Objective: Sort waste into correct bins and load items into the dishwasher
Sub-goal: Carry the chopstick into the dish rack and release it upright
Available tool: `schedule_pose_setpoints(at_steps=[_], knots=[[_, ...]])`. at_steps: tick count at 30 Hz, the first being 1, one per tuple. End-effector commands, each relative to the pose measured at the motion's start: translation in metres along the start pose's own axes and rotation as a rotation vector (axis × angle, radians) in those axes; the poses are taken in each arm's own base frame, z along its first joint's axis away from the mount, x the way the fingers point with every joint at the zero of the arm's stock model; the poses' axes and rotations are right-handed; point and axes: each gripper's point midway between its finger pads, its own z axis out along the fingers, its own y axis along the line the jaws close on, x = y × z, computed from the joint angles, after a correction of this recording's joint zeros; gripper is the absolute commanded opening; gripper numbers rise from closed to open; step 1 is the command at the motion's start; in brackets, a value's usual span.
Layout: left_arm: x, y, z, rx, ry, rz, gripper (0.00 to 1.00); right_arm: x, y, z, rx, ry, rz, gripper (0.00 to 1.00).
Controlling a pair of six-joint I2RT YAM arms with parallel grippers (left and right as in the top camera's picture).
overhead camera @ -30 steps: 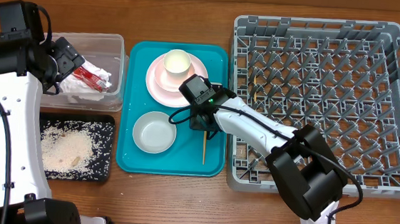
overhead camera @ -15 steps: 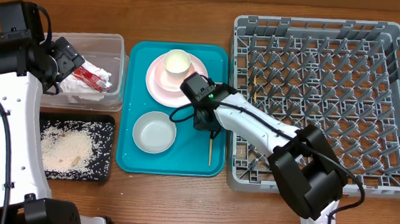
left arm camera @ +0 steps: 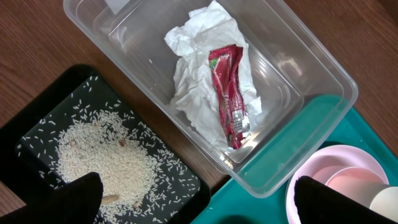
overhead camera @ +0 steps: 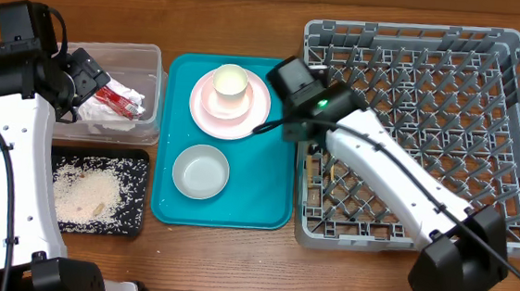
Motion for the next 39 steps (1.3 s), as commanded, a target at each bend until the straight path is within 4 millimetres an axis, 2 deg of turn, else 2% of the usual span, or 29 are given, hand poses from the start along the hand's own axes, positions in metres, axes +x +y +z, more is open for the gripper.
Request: schedule_pose_setpoints(at_steps=[1, 3, 9, 21, 24, 32, 34, 39], knots=[[-0.004, -0.004, -0.004, 0.015, -0.010, -0.023, 1.00, -0.012, -0.045, -0.004, 0.068, 0.005, -0.042, 0.04], [-0.004, -0.004, -0.004, 0.015, -0.010, -0.023, 1.00, -0.012, -0.060, 0.000, 0.067, 0.035, -0.007, 0.04], [-0.004, -0.004, -0.004, 0.015, -0.010, -0.023, 1.00, -0.004, -0.066, 0.010, 0.005, 0.094, -0.007, 0.04], [-0.004, -0.004, -0.004, 0.015, -0.010, -0.023, 1.00, 0.000, -0.067, 0.015, 0.008, 0.105, -0.009, 0.06], [-0.004, -0.004, -0.004, 0.015, -0.010, -0.023, 1.00, 0.001, -0.067, 0.015, 0.009, 0.105, -0.009, 0.14], [-0.004, -0.004, -0.004, 0.015, -0.010, -0.023, 1.00, 0.003, -0.067, 0.015, 0.008, 0.116, -0.010, 0.17], [-0.004, -0.004, -0.004, 0.015, -0.010, -0.023, 1.00, 0.004, -0.063, 0.015, -0.012, 0.122, -0.005, 0.18], [-0.004, -0.004, -0.004, 0.015, -0.010, -0.023, 1.00, 0.012, -0.025, 0.009, -0.234, 0.178, 0.009, 0.21]])
